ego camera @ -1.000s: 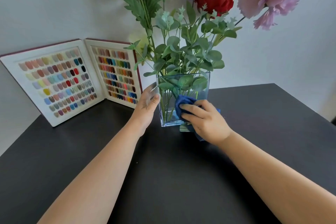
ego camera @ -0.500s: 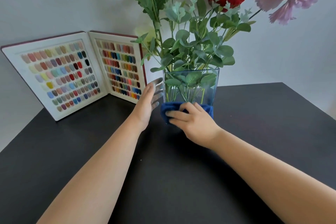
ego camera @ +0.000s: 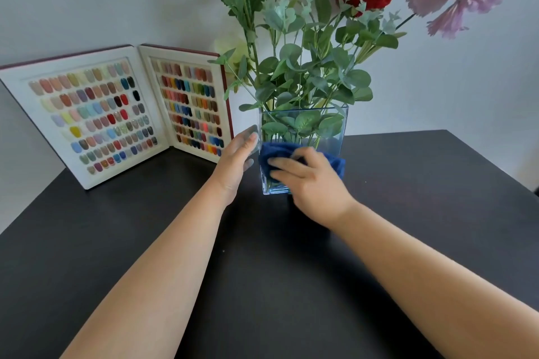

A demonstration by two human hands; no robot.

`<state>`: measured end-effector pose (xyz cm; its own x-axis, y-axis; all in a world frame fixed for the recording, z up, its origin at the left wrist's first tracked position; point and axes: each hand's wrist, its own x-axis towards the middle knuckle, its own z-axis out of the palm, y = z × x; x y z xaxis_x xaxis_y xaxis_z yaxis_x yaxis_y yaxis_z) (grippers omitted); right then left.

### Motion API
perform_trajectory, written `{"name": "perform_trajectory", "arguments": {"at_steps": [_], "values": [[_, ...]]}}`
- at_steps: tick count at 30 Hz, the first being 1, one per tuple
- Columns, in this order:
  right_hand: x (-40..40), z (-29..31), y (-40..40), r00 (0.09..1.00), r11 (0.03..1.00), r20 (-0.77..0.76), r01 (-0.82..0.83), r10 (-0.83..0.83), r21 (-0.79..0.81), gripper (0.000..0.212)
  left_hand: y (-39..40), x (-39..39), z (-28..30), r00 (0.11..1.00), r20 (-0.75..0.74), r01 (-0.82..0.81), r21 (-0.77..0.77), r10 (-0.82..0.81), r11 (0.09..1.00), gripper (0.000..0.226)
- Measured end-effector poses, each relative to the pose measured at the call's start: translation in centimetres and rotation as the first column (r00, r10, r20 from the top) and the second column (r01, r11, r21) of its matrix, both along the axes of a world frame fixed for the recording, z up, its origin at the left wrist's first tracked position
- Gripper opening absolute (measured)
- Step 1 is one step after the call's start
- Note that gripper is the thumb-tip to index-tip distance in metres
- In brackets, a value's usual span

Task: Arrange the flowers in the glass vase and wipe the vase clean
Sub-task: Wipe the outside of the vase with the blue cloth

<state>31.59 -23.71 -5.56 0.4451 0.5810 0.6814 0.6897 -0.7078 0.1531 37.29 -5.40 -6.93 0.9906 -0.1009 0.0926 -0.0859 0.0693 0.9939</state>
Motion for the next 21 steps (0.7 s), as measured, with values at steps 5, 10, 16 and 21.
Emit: {"name": "perform_trajectory", "arguments": {"at_steps": [5, 10, 16, 21], "values": [[-0.3, -2.9, 0.4, 0.995, 0.977, -0.098, -0.025, 0.004, -0.212, 0.024, 0.4, 0.1, 0.2, 0.999, 0.037, 0.002, 0.103, -0.006, 0.995, 0.062], [-0.1, -2.0, -0.7, 0.954, 0.940, -0.278, 0.013, -0.114, -0.342, 0.028, 0.9, 1.0, 0.0, 0.993, 0.090, 0.059, 0.185, -0.077, 0.981, 0.092], [0.0, -1.0, -4.1, 0.877, 0.932, -0.411, 0.099, -0.248, -0.349, 0.033, 1.6, 1.8, 0.5, 0.992, 0.057, 0.100, 0.188, -0.113, 0.977, 0.099], [-0.6, -1.1, -7.4, 0.812, 0.905, -0.430, 0.261, -0.394, -0.335, 0.036, 1.5, 1.8, 0.2, 0.992, 0.054, 0.106, 0.174, -0.117, 0.979, 0.095]]}}
